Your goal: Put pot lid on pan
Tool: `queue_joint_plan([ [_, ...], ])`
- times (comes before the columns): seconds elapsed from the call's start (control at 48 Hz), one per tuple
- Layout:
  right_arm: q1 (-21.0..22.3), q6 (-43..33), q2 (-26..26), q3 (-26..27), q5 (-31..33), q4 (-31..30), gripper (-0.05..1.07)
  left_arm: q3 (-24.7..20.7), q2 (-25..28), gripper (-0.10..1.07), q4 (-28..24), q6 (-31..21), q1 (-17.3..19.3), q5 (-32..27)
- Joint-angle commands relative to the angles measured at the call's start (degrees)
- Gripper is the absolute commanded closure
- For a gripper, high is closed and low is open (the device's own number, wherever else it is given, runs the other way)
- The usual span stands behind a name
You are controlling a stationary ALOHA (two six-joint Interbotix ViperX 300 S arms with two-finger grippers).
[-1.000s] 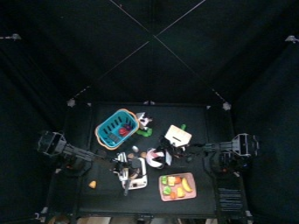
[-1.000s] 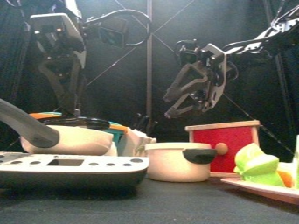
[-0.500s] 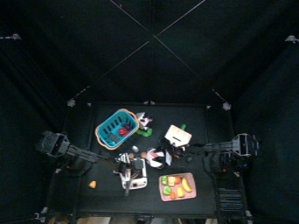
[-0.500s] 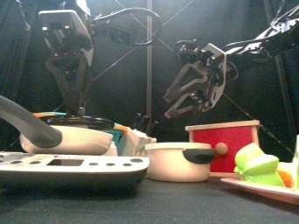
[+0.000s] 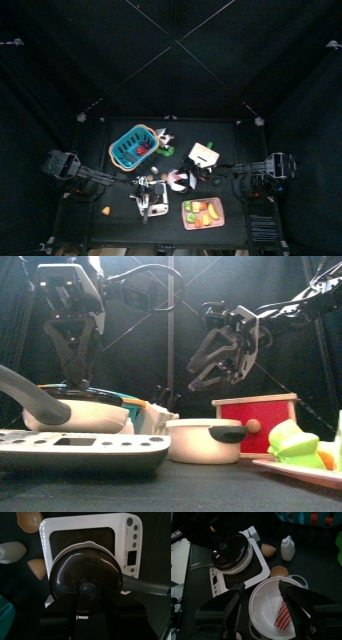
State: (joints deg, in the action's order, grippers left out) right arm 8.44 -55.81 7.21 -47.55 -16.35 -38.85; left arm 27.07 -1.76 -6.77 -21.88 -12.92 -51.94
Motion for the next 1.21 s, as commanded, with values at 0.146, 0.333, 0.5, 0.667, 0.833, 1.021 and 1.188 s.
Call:
queue_joint_plan([
  [0.146, 0.26, 0.09, 0.97, 1.14, -0.18, 0.0, 0.13, -2.29, -0.44, 0.39, -0.88, 0.18, 0.7, 0.09],
  [0.333, 0.26, 0.09, 0.97, 1.23, -0.18, 0.0, 0.13, -2.29, 0.0, 0.39, -0.62, 0.18, 0.79, 0.09],
  [0.5, 0.18, 0.09, 0.88, 1.23, -0.18, 0.0, 0.13, -2.37, 0.53, 0.39, -0.18, 0.26, 0.7, 0.09],
  [0.667, 0.18, 0.09, 0.88, 1.23, -0.18, 0.0, 0.13, -2.37, 0.62, 0.39, -0.18, 0.26, 0.79, 0.09],
  [0.833, 0.26, 0.09, 0.88, 1.23, -0.18, 0.0, 0.13, -2.55, 1.41, 0.39, -0.18, 0.79, 0.79, 0.09],
  [1.021, 0.26, 0.09, 0.88, 1.23, -0.18, 0.0, 0.13, -2.99, 2.46, 0.38, 0.18, 2.99, 0.79, 0.09],
  [1.188, 0.26, 0.09, 0.88, 1.14, -0.18, 0.0, 0.13, -3.25, 2.37, 0.37, 0.7, 3.69, 0.79, -0.09],
])
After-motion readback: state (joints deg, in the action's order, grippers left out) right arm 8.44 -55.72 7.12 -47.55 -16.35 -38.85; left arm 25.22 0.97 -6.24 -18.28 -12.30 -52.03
